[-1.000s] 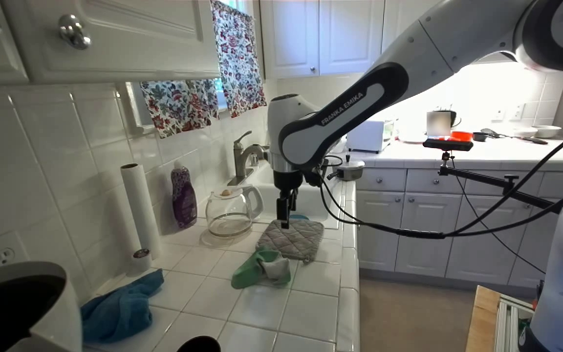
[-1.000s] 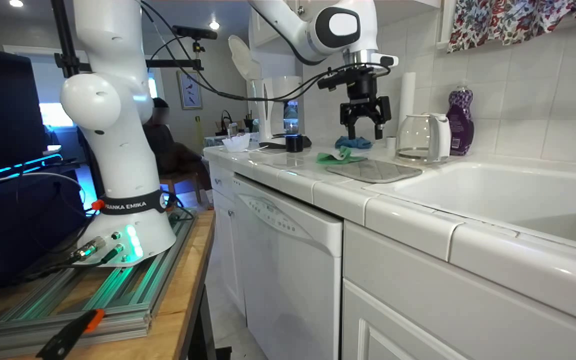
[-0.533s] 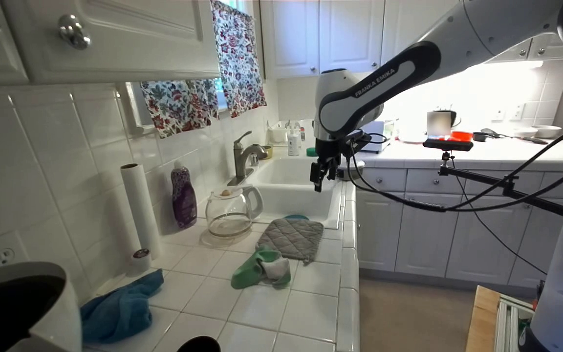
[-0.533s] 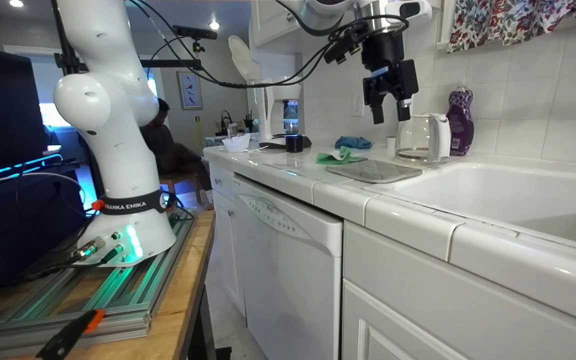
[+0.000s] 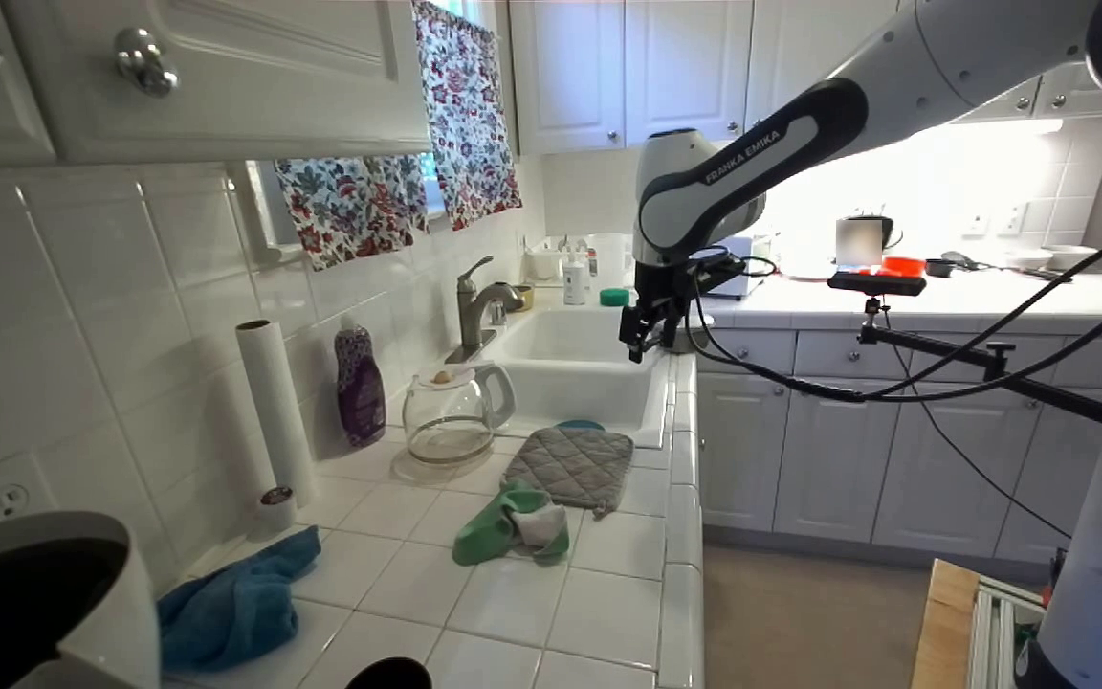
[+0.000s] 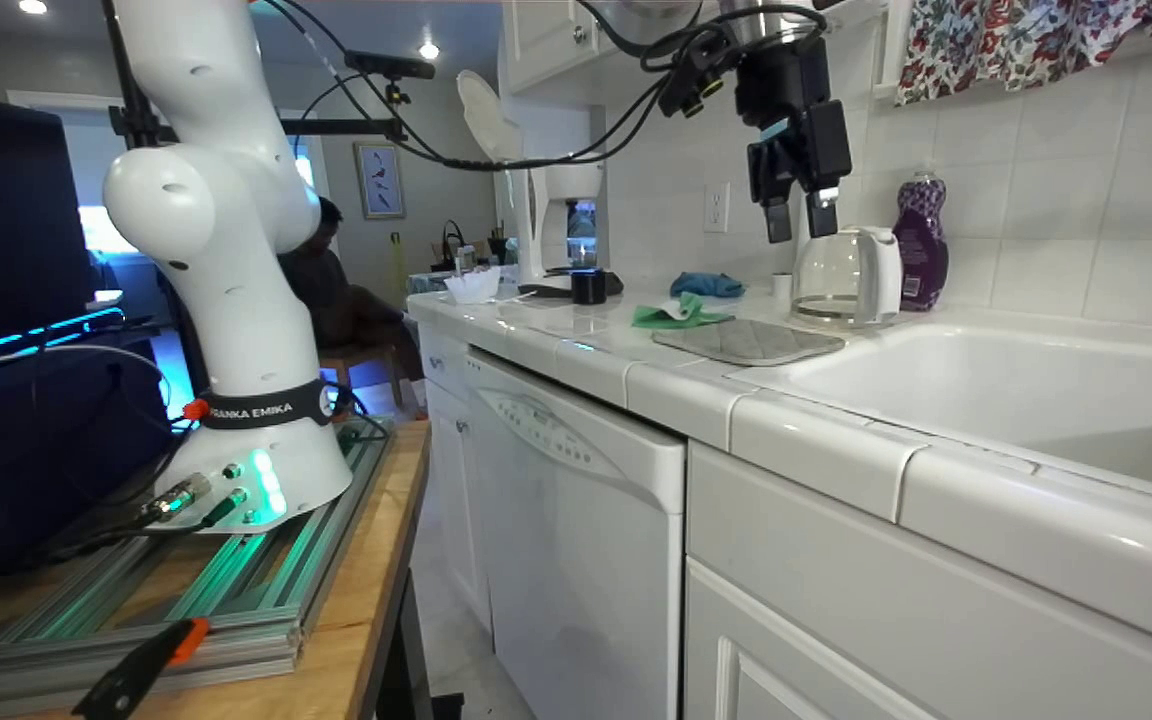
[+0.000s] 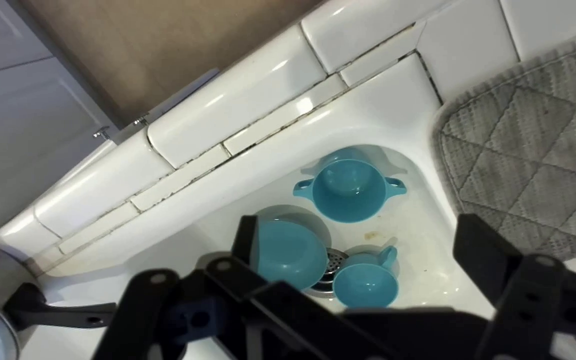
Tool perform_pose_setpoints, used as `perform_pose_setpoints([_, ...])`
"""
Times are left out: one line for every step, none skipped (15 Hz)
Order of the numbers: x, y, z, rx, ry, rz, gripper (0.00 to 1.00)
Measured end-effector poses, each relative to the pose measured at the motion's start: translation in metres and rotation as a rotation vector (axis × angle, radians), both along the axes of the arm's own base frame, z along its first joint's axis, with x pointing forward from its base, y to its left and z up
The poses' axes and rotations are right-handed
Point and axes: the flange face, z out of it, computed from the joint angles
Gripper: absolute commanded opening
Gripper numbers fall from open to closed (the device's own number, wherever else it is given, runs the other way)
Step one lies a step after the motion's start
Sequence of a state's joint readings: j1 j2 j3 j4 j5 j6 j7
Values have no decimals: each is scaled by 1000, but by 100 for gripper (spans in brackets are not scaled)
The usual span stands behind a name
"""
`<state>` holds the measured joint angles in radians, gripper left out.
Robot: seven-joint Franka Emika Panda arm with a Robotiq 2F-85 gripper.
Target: Pick up the cloth and the pot, then put them on the left side of the counter
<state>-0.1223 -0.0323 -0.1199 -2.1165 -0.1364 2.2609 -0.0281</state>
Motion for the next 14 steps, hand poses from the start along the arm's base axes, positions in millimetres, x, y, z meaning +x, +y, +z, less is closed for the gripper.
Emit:
perform_pose_setpoints([1,-6,-1,-1,-5,-56,100])
perform_pose_setpoints([2,-16,-1,2,-15,-109,100])
perform_pose_setpoints([5,-30,-1,4,-24,-165,100])
perform_pose_setpoints([8,-47,0,3,-34,-220,100])
perform_pose_setpoints([12,-63,1,2,-44,-273,100])
perform_pose_setpoints([16,-79,2,1,-55,-327,100])
perform_pose_setpoints([21,-93,3,-2,-66,-379,100])
perform_pose_setpoints([27,-107,4,-6,-80,-431,100])
perform_pose_setpoints([34,-120,5,-11,-92,-483,100])
perform_pose_setpoints([41,-132,5,-16,-103,-534,100])
perform_pose_setpoints([49,-144,4,-21,-111,-584,100])
perform_pose_setpoints([58,-154,1,-23,-116,-636,100])
perform_pose_setpoints([66,-164,-2,-26,-119,-686,100])
perform_pose_setpoints([73,-173,-5,-29,-118,-737,100])
